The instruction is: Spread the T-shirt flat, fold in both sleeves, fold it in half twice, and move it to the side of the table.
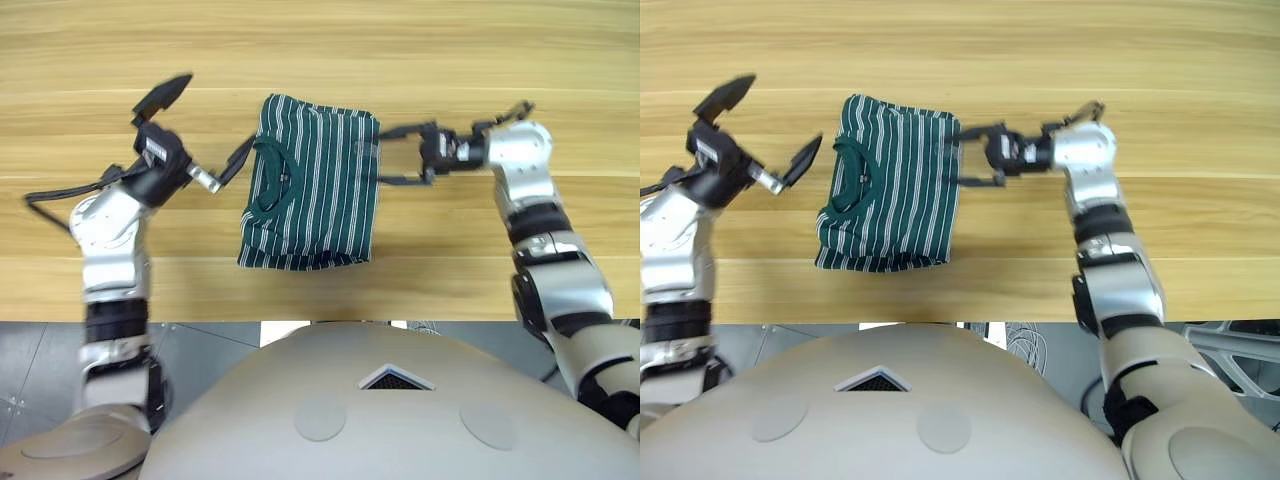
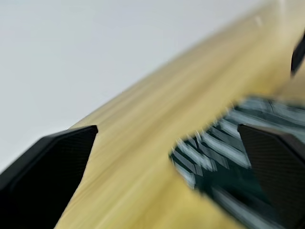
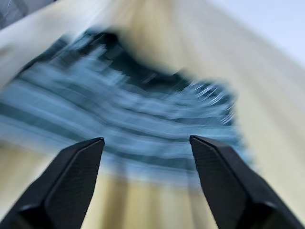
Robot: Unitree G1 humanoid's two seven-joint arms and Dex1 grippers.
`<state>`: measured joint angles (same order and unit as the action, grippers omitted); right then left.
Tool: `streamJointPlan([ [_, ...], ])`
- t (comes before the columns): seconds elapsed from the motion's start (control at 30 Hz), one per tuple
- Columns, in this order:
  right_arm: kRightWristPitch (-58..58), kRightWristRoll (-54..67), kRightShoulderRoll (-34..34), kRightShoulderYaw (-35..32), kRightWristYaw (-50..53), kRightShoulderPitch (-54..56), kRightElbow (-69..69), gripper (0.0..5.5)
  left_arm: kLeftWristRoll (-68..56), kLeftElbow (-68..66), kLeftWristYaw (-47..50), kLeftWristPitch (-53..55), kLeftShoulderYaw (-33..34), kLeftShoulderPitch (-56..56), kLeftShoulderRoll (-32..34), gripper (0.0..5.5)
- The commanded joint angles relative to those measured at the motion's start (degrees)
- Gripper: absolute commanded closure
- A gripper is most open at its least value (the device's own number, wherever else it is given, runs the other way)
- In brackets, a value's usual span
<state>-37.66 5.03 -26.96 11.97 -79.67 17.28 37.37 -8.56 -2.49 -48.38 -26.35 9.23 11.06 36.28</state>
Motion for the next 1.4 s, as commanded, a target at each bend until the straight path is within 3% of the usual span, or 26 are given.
streamJointPlan([
  [0.03,-4.5,-3.9,-8.3,3.5,-1.0,-10.5,-10.1,2.05,6.4,-8.3,-3.9,-9.6,1.9,3.2,10.8,0.10],
  [0.13,-4.6,-5.8,-10.4,6.7,-0.8,-13.3,-13.8,2.05,10.3,-12.8,-6.2,-15.1,-3.9,4.2,12.4,0.10],
  [0.3,-7.0,-10.3,-6.1,9.2,7.6,-11.4,-13.0,2.05,16.7,-19.5,-4.2,-20.6,-10.0,1.7,12.2,0.10],
  [0.63,-9.2,-17.7,-2.8,14.5,18.9,-9.1,-12.4,2.05,22.9,-19.6,-0.3,-23.8,-15.9,-0.9,15.2,0.10],
  [0.93,-8.2,-18.7,-3.1,17.3,22.6,-8.8,-12.8,3.77,28.2,-19.1,3.2,-23.9,-20.6,-3.7,16.3,0.10],
  [1.17,-6.1,-21.0,-3.1,17.6,25.3,-6.6,-10.1,5.11,35.9,-16.8,9.4,-31.6,-24.4,-4.8,15.4,0.10],
  [1.4,-5.1,-21.1,-3.1,17.9,26.4,-5.4,-9.3,5.34,56.8,-15.2,25.9,-39.8,-26.2,-8.6,14.0,0.10],
])
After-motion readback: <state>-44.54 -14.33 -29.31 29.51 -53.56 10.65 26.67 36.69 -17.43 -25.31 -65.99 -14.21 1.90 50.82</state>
